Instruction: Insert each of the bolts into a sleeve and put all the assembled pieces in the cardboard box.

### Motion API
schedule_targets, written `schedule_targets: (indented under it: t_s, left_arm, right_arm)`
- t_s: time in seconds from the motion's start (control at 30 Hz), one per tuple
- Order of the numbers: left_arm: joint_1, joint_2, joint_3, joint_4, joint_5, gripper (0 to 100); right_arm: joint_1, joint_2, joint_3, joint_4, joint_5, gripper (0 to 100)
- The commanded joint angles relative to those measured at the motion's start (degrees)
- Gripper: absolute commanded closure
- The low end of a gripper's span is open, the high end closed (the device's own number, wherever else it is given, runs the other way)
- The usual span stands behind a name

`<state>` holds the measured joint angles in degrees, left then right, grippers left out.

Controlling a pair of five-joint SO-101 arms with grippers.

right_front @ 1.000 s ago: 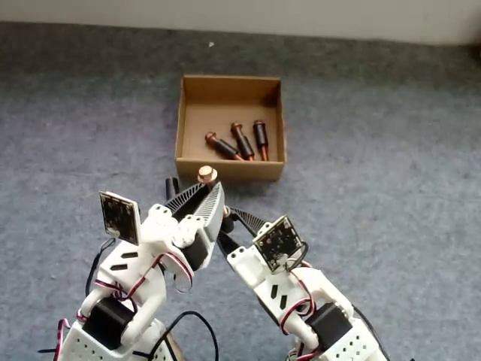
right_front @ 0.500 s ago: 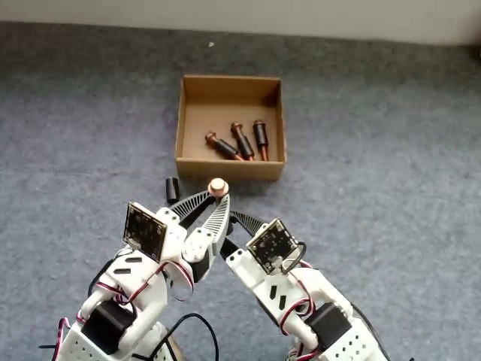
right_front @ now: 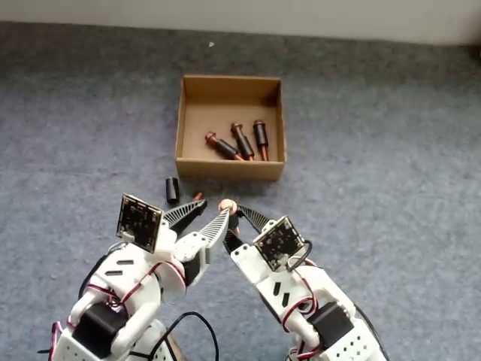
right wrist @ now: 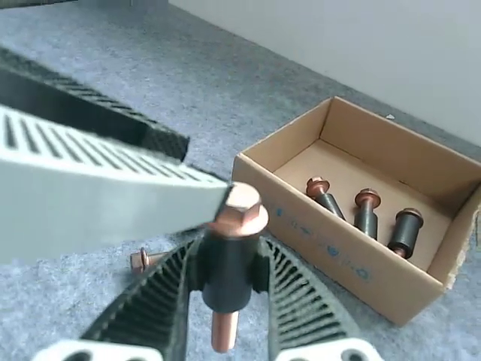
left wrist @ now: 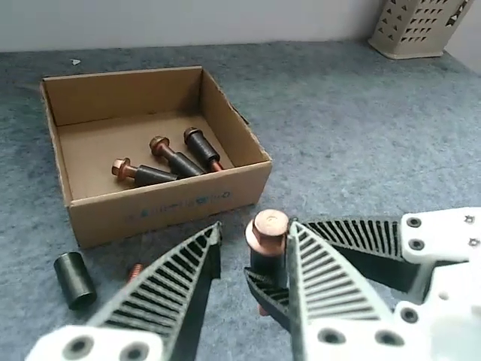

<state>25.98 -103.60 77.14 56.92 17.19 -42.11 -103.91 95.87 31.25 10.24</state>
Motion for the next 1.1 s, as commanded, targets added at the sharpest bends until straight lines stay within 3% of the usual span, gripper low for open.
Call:
schedule_targets:
  t_s: [0.0, 0.2, 0.27, 0.4, 0.53, 0.73, 0.9, 1.07]
  left_arm:
    - [-2.2, -0.5, -5.7, 3.9, 0.7, 84]
    - [-10.0, -0.5, -9.1, 8.0, 0.4, 84]
    - [-12.9, -0.5, -7.7, 8.1, 0.4, 84]
    - [-18.0, -0.5, -3.2, 7.9, -1.0, 99]
    - [-24.2, -0.5, 2.0, 8.8, -3.8, 100]
    - [-32.8, -0.5, 8.0, 8.4, -3.9, 99]
    - [-33.5, -0.5, 11.4, 7.1, -3.9, 99]
    - [-33.5, -0.5, 12.0, 6.0, -3.9, 99]
  right_arm:
    - [0.8, -1.3, 4.2, -1.5, 0.4, 99.3]
    - [2.6, -1.0, 4.2, -1.3, -0.4, 99.3]
    - [5.7, -0.7, 3.7, -0.5, -5.1, 99.3]
    - [9.4, -0.2, -1.4, 6.8, -7.7, 99.3]
    - [9.5, 5.6, -8.9, 10.1, -7.8, 99.3]
    - [9.6, 27.1, -25.5, 10.0, -7.8, 99.3]
    - [9.7, 48.8, -43.9, 9.6, -7.5, 99.3]
    - [12.2, 68.3, -58.2, 0.0, -7.4, 99.3]
